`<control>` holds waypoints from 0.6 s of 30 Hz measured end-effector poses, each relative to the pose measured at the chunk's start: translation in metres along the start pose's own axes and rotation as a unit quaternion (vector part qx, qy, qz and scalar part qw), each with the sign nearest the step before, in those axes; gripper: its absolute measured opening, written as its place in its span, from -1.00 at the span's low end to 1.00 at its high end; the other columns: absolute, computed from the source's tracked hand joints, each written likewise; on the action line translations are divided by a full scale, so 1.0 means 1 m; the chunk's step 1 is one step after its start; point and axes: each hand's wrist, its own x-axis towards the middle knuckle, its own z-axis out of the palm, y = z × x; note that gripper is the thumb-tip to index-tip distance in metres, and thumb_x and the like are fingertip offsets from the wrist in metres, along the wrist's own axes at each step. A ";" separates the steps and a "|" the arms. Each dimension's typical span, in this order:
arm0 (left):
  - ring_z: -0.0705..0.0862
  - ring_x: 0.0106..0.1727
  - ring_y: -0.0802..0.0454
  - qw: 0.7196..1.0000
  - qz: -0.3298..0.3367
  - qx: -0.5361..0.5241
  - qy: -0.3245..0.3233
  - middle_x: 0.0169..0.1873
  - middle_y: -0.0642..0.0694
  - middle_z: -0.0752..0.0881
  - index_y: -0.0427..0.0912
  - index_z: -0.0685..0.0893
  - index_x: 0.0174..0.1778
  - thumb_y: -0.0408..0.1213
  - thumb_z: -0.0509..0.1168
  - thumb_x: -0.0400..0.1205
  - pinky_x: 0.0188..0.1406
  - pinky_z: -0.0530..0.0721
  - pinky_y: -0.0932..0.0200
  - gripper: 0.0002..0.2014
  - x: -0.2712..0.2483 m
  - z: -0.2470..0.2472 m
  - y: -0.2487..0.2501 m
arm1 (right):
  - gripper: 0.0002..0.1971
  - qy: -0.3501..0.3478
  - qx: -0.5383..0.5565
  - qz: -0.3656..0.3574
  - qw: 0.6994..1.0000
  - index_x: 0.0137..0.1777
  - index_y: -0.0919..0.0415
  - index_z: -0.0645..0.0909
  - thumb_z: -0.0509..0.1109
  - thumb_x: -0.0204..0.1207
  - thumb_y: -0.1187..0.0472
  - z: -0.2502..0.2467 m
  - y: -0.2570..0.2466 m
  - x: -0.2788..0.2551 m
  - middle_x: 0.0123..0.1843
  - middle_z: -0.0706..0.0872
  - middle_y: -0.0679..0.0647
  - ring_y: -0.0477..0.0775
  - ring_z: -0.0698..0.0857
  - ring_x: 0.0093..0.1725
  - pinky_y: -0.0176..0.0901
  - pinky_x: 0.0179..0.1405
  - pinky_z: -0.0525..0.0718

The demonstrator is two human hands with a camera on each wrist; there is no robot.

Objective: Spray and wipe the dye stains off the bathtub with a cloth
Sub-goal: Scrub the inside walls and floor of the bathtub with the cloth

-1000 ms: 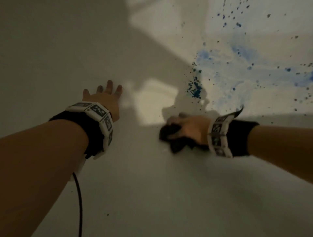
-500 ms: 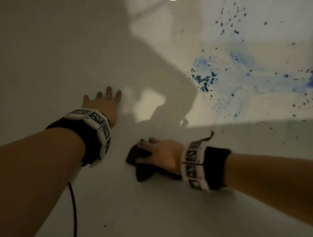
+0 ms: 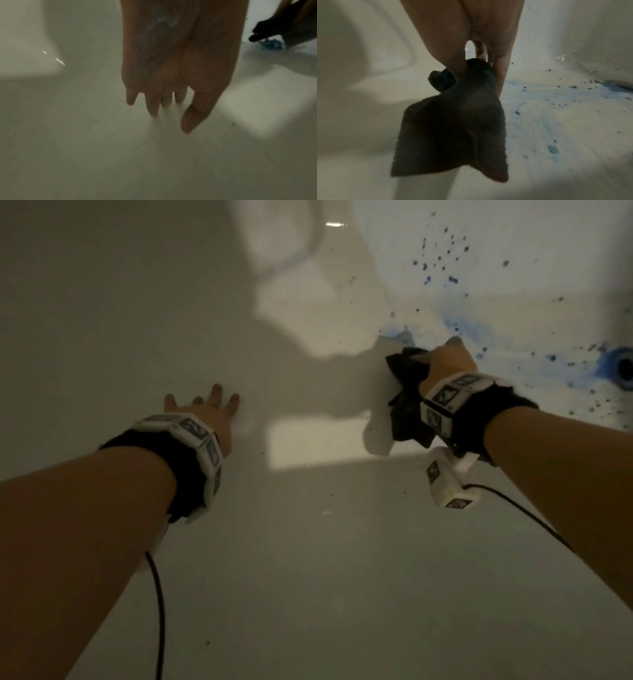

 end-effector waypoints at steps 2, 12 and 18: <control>0.08 0.64 -0.11 0.999 0.008 -0.032 -0.014 0.65 -0.13 -0.12 -0.06 -0.22 0.65 -0.23 0.09 0.71 0.55 0.08 -0.08 -0.30 -0.012 -0.012 0.009 | -0.81 -0.018 0.097 0.023 0.995 0.01 -0.03 0.50 0.34 0.51 0.28 -0.009 -0.001 -0.023 0.25 0.58 0.21 0.26 0.59 0.22 -0.02 0.08 0.54; 0.43 0.46 -0.12 0.803 0.044 -0.589 0.084 0.47 -0.22 0.45 -0.26 0.37 0.53 -0.30 0.33 0.61 0.40 0.37 0.13 -0.44 -0.149 -0.061 0.050 | -0.68 -0.050 0.082 -0.111 0.989 0.30 0.10 0.50 0.30 0.56 0.24 -0.093 -0.049 -0.147 0.36 0.42 0.18 0.23 0.50 0.29 -0.07 0.13 0.50; 0.49 0.25 -0.03 0.672 0.066 -0.736 -0.044 0.27 -0.13 0.59 -0.10 0.58 0.20 -0.02 0.20 0.66 0.23 0.34 0.02 -0.71 -0.250 -0.072 0.056 | -0.34 -0.048 0.060 -0.185 0.980 0.60 -0.01 0.17 0.34 0.54 0.23 -0.148 -0.057 -0.223 0.47 0.29 0.14 0.21 0.41 0.40 -0.08 0.43 0.39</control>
